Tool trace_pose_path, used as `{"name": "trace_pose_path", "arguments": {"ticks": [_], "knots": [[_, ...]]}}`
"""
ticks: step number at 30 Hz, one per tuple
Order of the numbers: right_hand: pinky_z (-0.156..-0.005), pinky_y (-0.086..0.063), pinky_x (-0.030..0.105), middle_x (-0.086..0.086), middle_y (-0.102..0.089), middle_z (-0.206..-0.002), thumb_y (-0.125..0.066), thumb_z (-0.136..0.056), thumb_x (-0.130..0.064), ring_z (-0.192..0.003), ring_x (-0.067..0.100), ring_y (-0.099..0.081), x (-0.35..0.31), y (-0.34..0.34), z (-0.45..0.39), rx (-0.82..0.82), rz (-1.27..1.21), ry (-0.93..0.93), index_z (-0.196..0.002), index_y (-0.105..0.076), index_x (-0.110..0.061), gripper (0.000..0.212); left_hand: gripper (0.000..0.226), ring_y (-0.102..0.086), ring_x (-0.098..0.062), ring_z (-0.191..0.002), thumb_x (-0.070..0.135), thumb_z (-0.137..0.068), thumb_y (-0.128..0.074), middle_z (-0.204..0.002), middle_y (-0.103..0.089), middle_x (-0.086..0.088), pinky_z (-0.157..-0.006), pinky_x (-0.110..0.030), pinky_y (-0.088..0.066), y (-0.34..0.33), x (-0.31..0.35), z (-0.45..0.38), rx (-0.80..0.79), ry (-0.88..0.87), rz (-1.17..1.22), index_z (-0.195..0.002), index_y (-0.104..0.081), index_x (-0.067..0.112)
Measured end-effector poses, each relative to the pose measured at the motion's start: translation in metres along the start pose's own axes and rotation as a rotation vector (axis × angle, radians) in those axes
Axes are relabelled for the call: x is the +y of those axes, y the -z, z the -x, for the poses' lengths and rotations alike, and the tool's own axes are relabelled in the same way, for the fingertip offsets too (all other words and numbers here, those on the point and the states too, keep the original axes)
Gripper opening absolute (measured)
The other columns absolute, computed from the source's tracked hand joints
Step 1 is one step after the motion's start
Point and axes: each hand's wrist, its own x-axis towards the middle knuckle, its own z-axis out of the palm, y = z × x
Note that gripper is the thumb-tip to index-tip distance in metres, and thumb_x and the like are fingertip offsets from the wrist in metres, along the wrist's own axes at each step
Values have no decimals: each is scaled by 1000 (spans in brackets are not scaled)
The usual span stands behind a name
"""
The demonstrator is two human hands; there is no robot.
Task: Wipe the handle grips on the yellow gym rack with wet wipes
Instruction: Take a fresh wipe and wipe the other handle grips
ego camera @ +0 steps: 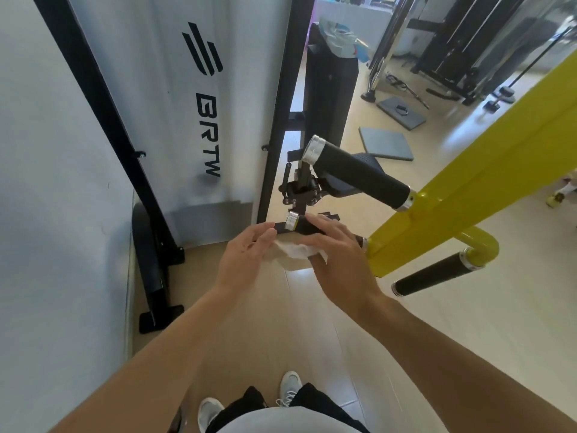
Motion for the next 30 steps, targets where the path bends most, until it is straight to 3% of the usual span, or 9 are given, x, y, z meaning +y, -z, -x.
{"name": "trace_pose_path", "arguments": {"ticks": [3,7,10,12,15,17,20,25,30], "knots": [[-101,-53,47,4,-68,-128,-71,-90,-14,-119,21,-60,3,12,-6,76,-113,-52,-115,-73,-14,25,27,-70,-7,-102,34,-99,-58,-112,-74,11,-100,-35,-53,-3,8,-5,-30,7,24,-124,-68,27],[-71,-62,33,10,-72,-95,-85,-77,-24,-80,20,-67,0,27,-44,95,-108,-274,-117,-72,-16,43,28,-68,-9,-106,35,-100,-56,-114,-71,12,-99,-33,-53,-9,16,-9,-46,-21,13,-126,-65,30],[-86,-56,34,9,-72,-107,-69,-93,-23,-97,25,-69,-7,21,-54,61,-195,-385,-127,-68,-19,34,22,-69,-15,-102,33,-101,-54,-106,-70,11,-85,-23,-56,-14,22,-7,-70,-42,27,-118,-67,32],[-93,-57,37,6,-73,-109,-65,-96,-18,-102,18,-69,-2,13,-39,117,-202,-149,-114,-74,-13,21,20,-71,-20,-96,33,-101,-54,-101,-74,6,-81,-25,-57,-14,22,-6,-71,-66,21,-112,-71,30],[-93,-58,37,1,-71,-119,-68,-89,-26,-110,17,-66,-1,3,-2,-18,-186,23,-107,-77,-17,22,20,-72,-22,-94,29,-102,-54,-99,-77,1,-90,-42,-56,-11,19,-5,-75,-88,5,-106,-73,29],[-93,-56,31,-3,-67,-125,-65,-89,-42,-112,16,-63,1,2,6,-90,-213,-26,-106,-78,-19,31,20,-73,-21,-94,27,-102,-54,-99,-77,2,-93,-47,-57,-10,18,-5,-83,-87,4,-108,-73,28],[-77,-55,19,-4,-67,-108,-58,-94,-46,-92,12,-64,-5,9,-13,-80,-239,-117,-103,-74,-17,34,19,-73,-17,-94,26,-102,-55,-100,-77,4,-95,-47,-56,-9,19,-4,-90,-93,3,-107,-73,30],[-74,-48,30,0,-58,-112,-50,-103,-41,-88,14,-56,-17,10,-41,-577,22,-226,-127,-44,-22,31,20,-69,-5,-97,26,-100,-57,-100,-76,14,-93,-33,-54,-8,17,-3,-90,-126,-81,-111,-73,32],[-84,-34,33,3,-58,-110,-47,-104,-32,-86,19,-50,-14,31,-19,-546,636,-98,-129,-43,-17,29,17,-66,-6,-93,31,-100,-56,-97,-71,14,-86,-28,-51,-15,16,-3,-79,-167,-157,-110,-70,27]]}}
